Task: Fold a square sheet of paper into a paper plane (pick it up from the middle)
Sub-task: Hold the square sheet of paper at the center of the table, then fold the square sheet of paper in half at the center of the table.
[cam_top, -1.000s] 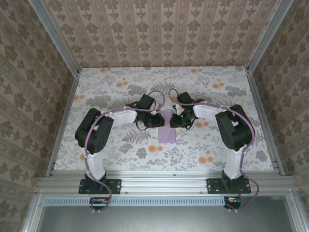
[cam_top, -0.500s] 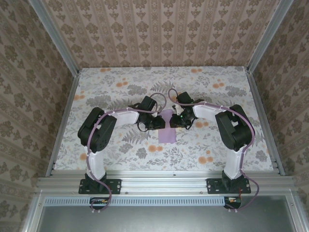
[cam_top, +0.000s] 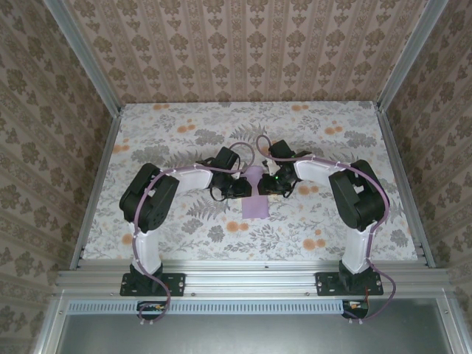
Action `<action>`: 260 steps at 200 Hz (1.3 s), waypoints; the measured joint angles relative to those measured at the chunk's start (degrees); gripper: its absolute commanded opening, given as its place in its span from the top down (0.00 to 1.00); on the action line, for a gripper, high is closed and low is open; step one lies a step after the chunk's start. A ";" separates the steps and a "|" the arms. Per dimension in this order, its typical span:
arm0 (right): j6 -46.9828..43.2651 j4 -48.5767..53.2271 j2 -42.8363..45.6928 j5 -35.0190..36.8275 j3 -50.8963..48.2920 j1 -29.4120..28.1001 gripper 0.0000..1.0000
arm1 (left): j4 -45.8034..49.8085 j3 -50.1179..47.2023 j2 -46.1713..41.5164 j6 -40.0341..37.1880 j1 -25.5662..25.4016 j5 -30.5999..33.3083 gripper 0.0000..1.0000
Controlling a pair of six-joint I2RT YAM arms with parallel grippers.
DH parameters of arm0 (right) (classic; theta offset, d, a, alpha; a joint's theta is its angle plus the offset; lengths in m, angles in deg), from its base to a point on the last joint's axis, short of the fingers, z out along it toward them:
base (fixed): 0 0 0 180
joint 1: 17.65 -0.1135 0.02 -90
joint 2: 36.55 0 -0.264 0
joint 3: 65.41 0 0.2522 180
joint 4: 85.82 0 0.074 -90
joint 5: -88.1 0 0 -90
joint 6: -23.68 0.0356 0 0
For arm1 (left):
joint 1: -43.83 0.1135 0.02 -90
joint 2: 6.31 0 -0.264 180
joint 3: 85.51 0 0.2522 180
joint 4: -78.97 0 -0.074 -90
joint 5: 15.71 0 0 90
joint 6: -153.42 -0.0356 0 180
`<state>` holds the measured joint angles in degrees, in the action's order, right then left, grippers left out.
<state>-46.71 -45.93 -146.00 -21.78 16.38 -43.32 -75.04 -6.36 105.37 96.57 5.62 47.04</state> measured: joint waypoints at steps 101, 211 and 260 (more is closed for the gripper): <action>2.99 -3.89 12.22 -5.42 -7.85 2.27 0.76 | 2.19 1.53 0.76 -2.43 -0.39 0.96 0.80; 10.60 -17.84 4.79 -14.88 -13.53 2.54 0.84 | 2.67 1.84 0.87 -3.23 -0.50 1.36 0.80; 8.68 -17.33 3.52 -14.40 -13.53 2.82 0.84 | 3.10 2.23 1.14 -3.45 -0.50 1.38 0.80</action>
<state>-38.03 -63.27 -142.48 -36.18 2.85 -40.50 -71.93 -4.14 106.51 93.11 5.11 48.42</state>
